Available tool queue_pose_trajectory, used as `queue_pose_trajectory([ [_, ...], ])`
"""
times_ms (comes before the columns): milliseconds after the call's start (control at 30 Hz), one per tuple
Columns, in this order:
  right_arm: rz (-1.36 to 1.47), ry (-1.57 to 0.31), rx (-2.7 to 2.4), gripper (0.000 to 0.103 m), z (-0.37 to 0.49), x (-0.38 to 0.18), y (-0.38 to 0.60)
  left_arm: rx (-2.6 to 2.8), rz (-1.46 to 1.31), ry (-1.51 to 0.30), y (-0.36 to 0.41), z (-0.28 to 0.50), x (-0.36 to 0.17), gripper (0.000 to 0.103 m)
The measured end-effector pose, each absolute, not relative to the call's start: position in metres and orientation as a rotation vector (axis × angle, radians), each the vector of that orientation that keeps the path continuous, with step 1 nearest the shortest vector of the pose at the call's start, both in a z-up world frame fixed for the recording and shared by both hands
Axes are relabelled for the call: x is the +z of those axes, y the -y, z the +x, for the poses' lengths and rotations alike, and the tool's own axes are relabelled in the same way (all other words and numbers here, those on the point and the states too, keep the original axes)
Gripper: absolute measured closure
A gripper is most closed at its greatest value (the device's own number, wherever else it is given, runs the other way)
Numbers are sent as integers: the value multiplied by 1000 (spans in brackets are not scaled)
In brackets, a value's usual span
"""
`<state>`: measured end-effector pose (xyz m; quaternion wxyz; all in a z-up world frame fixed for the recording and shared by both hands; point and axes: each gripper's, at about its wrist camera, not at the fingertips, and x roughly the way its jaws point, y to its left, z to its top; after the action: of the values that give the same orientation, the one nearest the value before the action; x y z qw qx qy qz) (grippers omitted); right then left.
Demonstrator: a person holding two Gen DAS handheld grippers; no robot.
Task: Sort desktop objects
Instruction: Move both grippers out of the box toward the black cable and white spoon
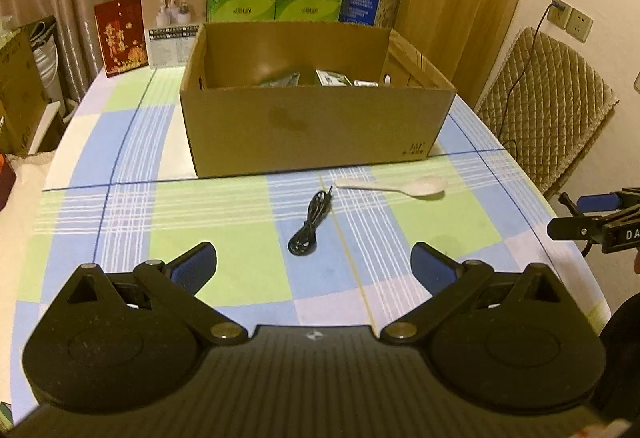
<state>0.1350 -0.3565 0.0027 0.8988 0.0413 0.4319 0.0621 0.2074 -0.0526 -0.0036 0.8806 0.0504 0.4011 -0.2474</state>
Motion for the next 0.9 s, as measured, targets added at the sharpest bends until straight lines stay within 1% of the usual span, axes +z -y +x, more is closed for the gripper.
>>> queue_pose_trajectory([
  [300, -24, -872, 179, 2, 149, -27, 349, -555, 113, -858, 63, 221, -32, 2],
  [433, -23, -864, 181, 2, 165, -40, 353, -562, 121, -868, 69, 232, -47, 2],
  [800, -132, -801, 243, 3, 205, -81, 351, -593, 148, -872, 88, 261, -91, 2],
  [867, -128, -805, 255, 5, 212, -88, 352, -596, 151, -866, 90, 264, -97, 2],
  [900, -135, -805, 263, 9, 215, -90, 351, -596, 151, -867, 90, 266, -101, 2],
])
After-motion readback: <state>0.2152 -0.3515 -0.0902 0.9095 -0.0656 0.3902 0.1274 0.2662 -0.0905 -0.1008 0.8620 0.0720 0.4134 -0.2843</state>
